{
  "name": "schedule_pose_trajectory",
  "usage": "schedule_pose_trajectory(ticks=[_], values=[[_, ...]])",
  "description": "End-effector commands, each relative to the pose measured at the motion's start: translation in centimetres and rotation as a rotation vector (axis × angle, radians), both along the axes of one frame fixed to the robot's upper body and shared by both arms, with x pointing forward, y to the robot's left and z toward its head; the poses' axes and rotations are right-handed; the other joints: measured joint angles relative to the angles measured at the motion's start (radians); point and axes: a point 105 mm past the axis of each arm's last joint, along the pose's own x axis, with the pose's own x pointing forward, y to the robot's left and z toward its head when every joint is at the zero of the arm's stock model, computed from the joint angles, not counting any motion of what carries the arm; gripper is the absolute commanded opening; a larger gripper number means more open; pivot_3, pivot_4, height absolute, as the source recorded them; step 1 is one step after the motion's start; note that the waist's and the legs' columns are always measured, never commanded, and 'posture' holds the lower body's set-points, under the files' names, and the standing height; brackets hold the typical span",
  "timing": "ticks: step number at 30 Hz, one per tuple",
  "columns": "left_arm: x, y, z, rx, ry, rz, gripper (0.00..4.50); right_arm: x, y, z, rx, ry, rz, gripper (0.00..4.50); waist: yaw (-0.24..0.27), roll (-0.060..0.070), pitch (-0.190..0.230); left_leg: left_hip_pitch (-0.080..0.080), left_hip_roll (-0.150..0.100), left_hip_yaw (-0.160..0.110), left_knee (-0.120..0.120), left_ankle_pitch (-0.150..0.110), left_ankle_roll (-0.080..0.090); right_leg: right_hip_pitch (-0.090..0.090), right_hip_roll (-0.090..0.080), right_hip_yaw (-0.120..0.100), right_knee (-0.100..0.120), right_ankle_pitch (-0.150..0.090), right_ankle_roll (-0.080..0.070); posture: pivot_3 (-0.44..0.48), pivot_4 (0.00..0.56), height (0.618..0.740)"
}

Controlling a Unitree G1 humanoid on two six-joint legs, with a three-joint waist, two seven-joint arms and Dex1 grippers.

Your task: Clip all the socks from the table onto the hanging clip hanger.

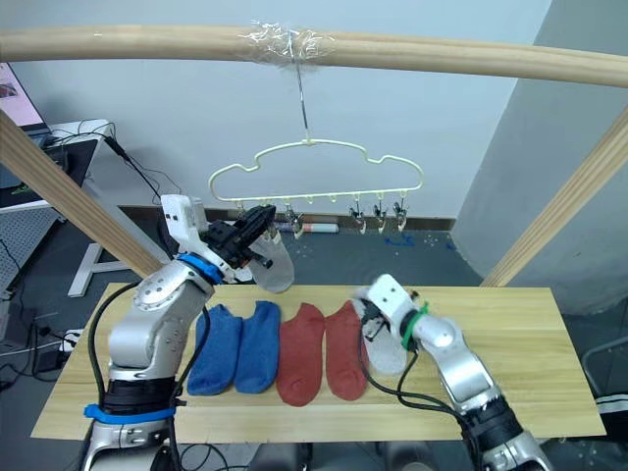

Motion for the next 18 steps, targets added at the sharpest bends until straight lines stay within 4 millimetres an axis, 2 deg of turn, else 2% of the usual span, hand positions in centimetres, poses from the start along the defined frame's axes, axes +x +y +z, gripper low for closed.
schedule_pose_trajectory(ticks=[1,5,10,18], values=[[-0.7,-0.5,2.0,-0.065,0.002,-0.088,0.0,-0.7,2.6,1.8,-0.049,-0.008,0.166,0.03,0.001,0.0,0.0,0.0,0.0,0.0,0.0,0.0,0.0,0.0,0.0,0.0,0.0,0.0,0.0,0.041,0.209,0.705],[-1.2,-1.1,2.3,-0.092,0.043,-0.15,0.0,-0.1,4.2,2.4,-0.088,0.003,0.226,0.03,0.006,-0.001,0.0,-0.001,-0.001,-0.001,0.0,0.0,0.0,0.0,-0.002,-0.001,-0.001,0.0,0.0,0.041,0.209,0.705],[-1.8,-1.6,2.2,-0.068,0.062,-0.189,0.0,1.6,6.0,2.7,-0.102,0.024,0.237,0.03,0.005,-0.001,0.0,-0.001,-0.001,-0.001,0.0,0.0,0.0,0.0,-0.002,-0.002,-0.002,0.0,0.0,0.044,0.205,0.705],[-1.9,-1.8,1.8,-0.056,0.064,-0.182,0.0,2.9,7.7,4.0,-0.089,0.007,0.243,0.03,0.006,-0.001,0.0,-0.002,-0.001,-0.001,0.0,0.0,0.0,0.0,-0.003,-0.002,-0.002,0.0,-0.001,0.056,0.202,0.705]])
